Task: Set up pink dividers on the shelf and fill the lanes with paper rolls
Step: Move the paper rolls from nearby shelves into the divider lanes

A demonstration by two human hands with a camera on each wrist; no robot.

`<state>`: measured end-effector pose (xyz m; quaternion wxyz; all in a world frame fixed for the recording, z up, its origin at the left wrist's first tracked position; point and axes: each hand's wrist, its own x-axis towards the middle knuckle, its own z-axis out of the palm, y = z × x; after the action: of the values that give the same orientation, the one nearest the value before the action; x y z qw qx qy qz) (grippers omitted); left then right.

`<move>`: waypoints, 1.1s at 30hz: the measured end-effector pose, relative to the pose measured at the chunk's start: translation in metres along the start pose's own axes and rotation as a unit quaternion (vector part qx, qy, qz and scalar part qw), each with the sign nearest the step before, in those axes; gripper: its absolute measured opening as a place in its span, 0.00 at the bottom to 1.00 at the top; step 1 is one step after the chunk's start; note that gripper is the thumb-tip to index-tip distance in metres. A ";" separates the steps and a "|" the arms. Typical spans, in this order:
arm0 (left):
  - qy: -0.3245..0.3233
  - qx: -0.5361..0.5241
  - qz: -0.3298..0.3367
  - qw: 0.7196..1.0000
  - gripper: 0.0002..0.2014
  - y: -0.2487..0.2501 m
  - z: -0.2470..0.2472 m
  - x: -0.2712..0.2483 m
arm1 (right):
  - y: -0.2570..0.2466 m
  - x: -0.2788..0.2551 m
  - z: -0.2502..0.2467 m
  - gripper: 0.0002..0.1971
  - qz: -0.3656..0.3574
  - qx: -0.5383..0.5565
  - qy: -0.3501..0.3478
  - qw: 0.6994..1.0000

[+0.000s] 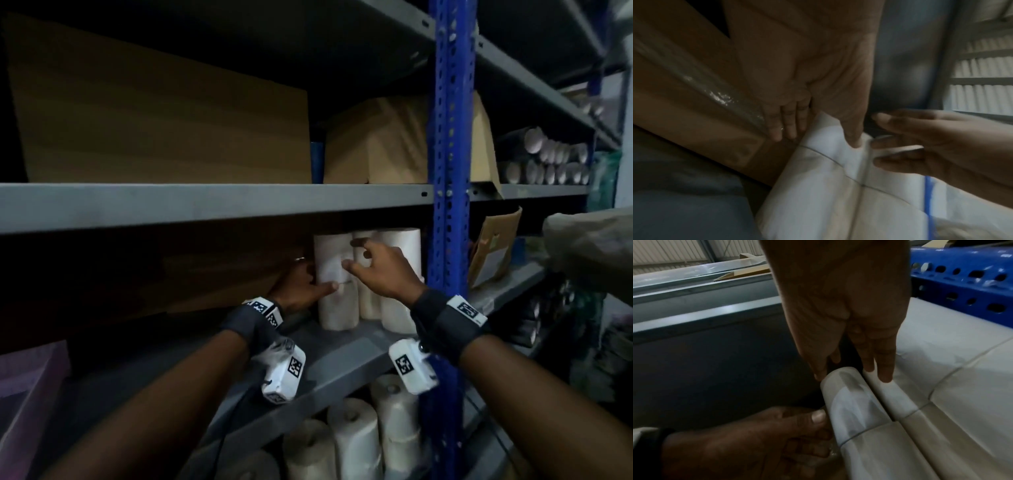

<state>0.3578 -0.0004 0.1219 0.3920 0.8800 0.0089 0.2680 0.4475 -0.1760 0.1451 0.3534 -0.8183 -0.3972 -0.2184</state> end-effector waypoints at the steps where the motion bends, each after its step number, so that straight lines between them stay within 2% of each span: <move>1: 0.002 -0.009 0.012 1.000 0.24 -0.006 0.000 0.011 | 0.003 0.012 0.003 0.28 0.001 -0.006 -0.005 1.000; 5: -0.036 -0.065 0.015 0.997 0.30 -0.023 0.000 0.051 | 0.019 0.051 0.014 0.29 0.009 -0.009 -0.016 1.000; 10: -0.048 -0.097 0.001 0.994 0.37 -0.044 0.011 0.080 | 0.027 0.073 0.027 0.28 0.010 -0.008 -0.047 0.999; 13: -0.044 -0.123 0.001 0.991 0.37 -0.053 0.014 0.087 | 0.026 0.076 0.032 0.27 -0.006 0.000 -0.070 0.998; 18: -0.028 -0.136 0.026 0.990 0.38 -0.050 0.011 0.085 | 0.023 0.067 0.028 0.22 -0.058 0.033 -0.010 0.998; 21: -0.026 -0.128 0.040 0.991 0.36 -0.039 0.008 0.070 | 0.016 0.055 0.019 0.21 -0.059 0.081 0.010 0.995; 26: -0.044 -0.119 0.043 0.991 0.27 -0.009 -0.004 0.025 | 0.001 0.020 -0.006 0.19 -0.062 0.155 -0.023 0.986; 31: -0.063 -0.074 0.031 0.995 0.19 0.033 -0.014 -0.046 | -0.020 -0.023 -0.045 0.19 -0.059 0.239 -0.158 0.956; 33: -0.065 -0.077 0.026 0.995 0.18 0.048 -0.015 -0.084 | -0.029 -0.046 -0.060 0.18 -0.064 0.252 -0.202 0.944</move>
<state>0.2695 -0.0423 0.1238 0.4515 0.8625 -0.0605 0.2205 0.3924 -0.2314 0.1674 0.4456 -0.7025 -0.5537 0.0366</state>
